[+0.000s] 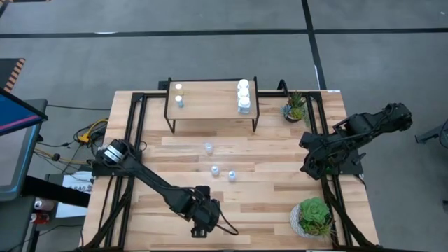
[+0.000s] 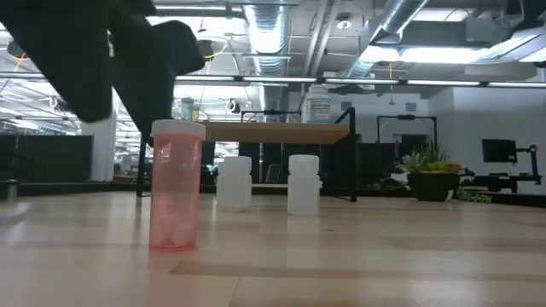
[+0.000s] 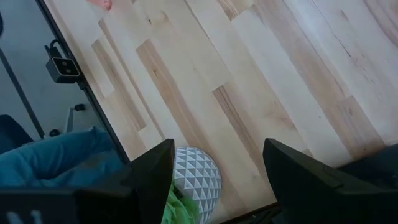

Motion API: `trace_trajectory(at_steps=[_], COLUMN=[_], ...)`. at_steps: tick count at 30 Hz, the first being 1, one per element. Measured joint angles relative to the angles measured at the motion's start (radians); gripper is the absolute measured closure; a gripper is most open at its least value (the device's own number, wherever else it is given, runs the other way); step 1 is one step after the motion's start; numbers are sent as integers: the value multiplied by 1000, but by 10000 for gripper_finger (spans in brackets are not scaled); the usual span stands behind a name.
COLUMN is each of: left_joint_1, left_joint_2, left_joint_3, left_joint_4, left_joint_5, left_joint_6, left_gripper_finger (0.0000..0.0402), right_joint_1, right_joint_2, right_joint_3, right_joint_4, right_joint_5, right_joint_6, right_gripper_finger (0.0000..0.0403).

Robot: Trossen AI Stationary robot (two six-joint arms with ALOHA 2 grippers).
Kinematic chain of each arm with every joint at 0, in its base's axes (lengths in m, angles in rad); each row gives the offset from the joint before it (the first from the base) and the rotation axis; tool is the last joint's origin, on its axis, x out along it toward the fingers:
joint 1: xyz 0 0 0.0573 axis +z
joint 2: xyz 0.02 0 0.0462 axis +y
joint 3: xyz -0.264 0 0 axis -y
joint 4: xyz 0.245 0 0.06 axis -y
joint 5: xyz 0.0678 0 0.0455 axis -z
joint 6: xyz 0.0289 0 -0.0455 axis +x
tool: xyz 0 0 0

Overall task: Pick and place medicine bottles onto shelf by color
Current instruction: Put the small pink pill bottle on the shelf

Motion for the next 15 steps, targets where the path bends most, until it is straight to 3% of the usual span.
trace_trajectory(at_steps=[15], left_joint_1=[26], left_joint_2=[66], left_joint_3=[2], left_joint_4=[119], left_joint_5=[-55], left_joint_6=[26], left_gripper_finger=[141], right_joint_1=[0], right_joint_2=[0], right_joint_3=[0], right_joint_4=[2], right_joint_5=[0], right_joint_6=[0], right_gripper_finger=[132])
